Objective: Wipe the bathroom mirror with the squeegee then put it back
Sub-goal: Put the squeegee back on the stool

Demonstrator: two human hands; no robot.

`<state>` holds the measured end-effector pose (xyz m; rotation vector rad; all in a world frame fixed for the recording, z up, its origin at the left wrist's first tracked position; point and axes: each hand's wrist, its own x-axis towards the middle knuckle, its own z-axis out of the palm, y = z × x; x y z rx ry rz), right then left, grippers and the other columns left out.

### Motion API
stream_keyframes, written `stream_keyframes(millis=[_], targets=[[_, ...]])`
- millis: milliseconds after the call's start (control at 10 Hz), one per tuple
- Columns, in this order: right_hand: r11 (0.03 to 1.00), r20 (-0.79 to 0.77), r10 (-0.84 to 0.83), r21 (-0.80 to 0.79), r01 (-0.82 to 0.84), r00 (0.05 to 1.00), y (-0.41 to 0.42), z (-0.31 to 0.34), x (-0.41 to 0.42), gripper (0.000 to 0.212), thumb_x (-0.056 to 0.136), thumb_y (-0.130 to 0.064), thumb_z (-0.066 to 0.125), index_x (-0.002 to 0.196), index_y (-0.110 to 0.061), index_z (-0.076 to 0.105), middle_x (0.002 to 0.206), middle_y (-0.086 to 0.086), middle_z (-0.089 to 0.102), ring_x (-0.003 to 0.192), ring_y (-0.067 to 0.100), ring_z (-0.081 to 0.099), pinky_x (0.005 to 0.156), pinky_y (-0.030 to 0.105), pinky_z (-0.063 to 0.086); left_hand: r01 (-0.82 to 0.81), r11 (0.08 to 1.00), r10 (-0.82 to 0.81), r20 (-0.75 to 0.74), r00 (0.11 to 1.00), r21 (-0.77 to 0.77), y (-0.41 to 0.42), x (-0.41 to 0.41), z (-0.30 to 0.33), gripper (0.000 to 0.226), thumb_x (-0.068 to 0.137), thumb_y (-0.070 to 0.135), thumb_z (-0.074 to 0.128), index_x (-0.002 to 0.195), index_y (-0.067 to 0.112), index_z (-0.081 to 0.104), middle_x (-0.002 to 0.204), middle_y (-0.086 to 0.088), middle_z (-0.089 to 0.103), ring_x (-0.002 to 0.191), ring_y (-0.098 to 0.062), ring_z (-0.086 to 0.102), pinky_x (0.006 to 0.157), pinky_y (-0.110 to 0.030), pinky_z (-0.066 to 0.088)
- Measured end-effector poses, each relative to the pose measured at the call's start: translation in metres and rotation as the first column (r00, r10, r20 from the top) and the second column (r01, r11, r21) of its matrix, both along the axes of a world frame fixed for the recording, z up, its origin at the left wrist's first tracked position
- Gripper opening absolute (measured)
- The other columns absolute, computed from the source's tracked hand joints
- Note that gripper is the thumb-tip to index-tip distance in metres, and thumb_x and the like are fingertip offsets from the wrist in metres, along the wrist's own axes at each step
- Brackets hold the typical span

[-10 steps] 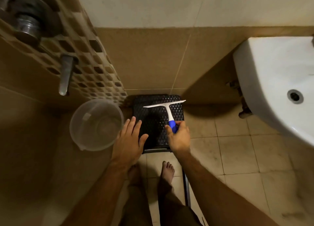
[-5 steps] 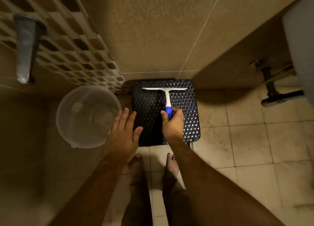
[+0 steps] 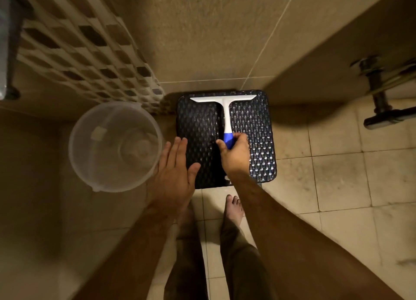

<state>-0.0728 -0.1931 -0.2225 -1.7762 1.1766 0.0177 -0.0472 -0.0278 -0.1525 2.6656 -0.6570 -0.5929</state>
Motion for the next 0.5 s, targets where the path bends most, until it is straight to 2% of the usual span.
stream_keyframes(millis=[100,200,300,400,500], targets=[[0.999,0.001,-0.001,0.043,0.001,1.0,-0.002,0.001,0.0,0.035,0.082,-0.031,0.073,0.1,-0.021,0.045,0.102,0.006,0.059,0.089,0.02,0.058,0.089,0.036,0.049,0.027,1.0,-0.027,-0.011,1.0,0.007,-0.006,-0.004,0.003,0.067,0.094,0.053,0.015,0.15,0.018,0.012,0.156,0.0,0.016,0.143,-0.017,0.005,0.115,-0.043,0.021],[0.997,0.023,-0.014,0.08,0.012,1.0,-0.006,0.002,-0.002,0.052,0.072,-0.039,0.08,0.107,-0.021,0.046,0.11,0.008,0.061,0.095,0.021,0.061,0.09,0.034,0.051,0.024,1.0,-0.023,-0.026,0.999,0.006,-0.005,-0.003,0.003,0.067,0.093,0.055,0.014,0.15,0.019,0.011,0.157,0.001,0.015,0.143,-0.016,0.003,0.116,-0.042,0.019],[0.997,0.041,-0.036,0.074,0.033,0.999,-0.01,0.01,-0.007,0.07,0.068,-0.053,0.077,0.121,-0.02,0.044,0.118,0.008,0.057,0.103,0.022,0.059,0.095,0.039,0.05,0.014,1.0,-0.014,-0.032,0.999,-0.002,0.0,0.0,0.003,0.065,0.096,0.054,0.016,0.15,0.019,0.012,0.157,0.0,0.015,0.144,-0.016,0.004,0.116,-0.042,0.019],[0.994,0.039,0.005,-0.105,-0.001,0.999,-0.013,0.021,-0.015,0.07,0.078,-0.063,0.06,0.126,-0.016,0.045,0.124,0.008,0.052,0.115,0.024,0.052,0.103,0.041,0.044,0.02,1.0,-0.021,-0.015,1.0,-0.013,0.007,0.004,0.005,0.065,0.096,0.054,0.015,0.15,0.017,0.012,0.157,-0.002,0.015,0.144,-0.018,0.004,0.115,-0.045,0.02],[0.911,-0.066,0.176,-0.367,-0.188,0.982,-0.015,0.047,-0.023,0.076,0.082,-0.071,0.045,0.133,-0.016,0.043,0.127,0.008,0.051,0.117,0.024,0.047,0.101,0.041,0.041,0.005,1.0,-0.004,0.007,1.0,-0.021,0.005,0.006,0.023,0.066,0.095,0.054,0.015,0.15,0.017,0.013,0.157,-0.002,0.014,0.144,-0.016,0.003,0.114,-0.046,0.022]])
